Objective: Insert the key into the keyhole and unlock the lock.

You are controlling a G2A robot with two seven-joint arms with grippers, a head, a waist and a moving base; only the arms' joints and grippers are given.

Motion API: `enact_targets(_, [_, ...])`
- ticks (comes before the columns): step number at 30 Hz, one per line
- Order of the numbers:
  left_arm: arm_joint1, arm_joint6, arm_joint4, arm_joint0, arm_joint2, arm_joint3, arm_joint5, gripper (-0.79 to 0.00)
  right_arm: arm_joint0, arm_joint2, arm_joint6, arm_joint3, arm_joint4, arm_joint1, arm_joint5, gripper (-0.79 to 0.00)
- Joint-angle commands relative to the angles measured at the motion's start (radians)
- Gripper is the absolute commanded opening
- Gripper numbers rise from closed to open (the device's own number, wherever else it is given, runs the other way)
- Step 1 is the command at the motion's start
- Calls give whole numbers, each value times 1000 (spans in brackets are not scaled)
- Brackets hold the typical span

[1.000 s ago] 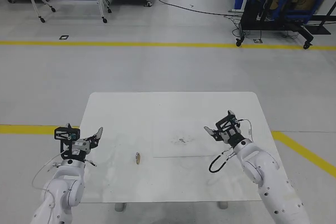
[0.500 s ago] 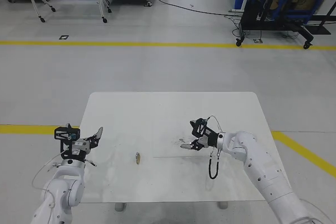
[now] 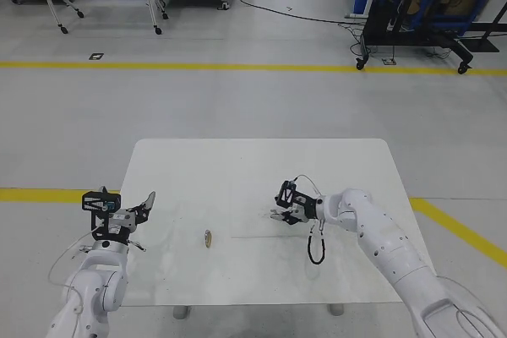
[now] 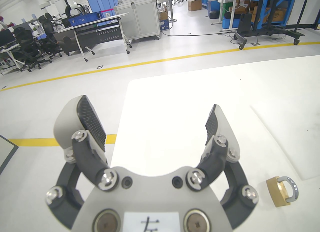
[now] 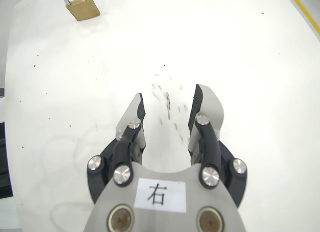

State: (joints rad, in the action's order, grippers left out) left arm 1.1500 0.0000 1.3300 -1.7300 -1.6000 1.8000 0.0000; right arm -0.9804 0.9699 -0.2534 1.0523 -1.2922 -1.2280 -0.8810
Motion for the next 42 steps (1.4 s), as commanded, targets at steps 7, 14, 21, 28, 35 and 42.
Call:
enact_targets(7, [0, 0, 0, 0, 0, 0, 0, 0, 41, -42, -11, -45, -17, -10, -12, -446])
enact_targets(14, [0, 0, 0, 0, 0, 0, 0, 0, 60, -71, -21, -50, -20, -20, 5, -505])
enact_targets(21, [0, 0, 0, 0, 0, 0, 0, 0, 69, -88, -13, -61, -29, -24, 12, -785])
enact_targets(28, [0, 0, 0, 0, 0, 0, 0, 0, 43, -55, 52, -21, -54, -5, 14, -785])
enact_targets(35, [0, 0, 0, 0, 0, 0, 0, 0, 14, 3, 192, -7, -37, 20, -67, -785])
enact_targets(42, [0, 0, 0, 0, 0, 0, 0, 0, -67, 105, 492, 50, -48, 59, -131, -785])
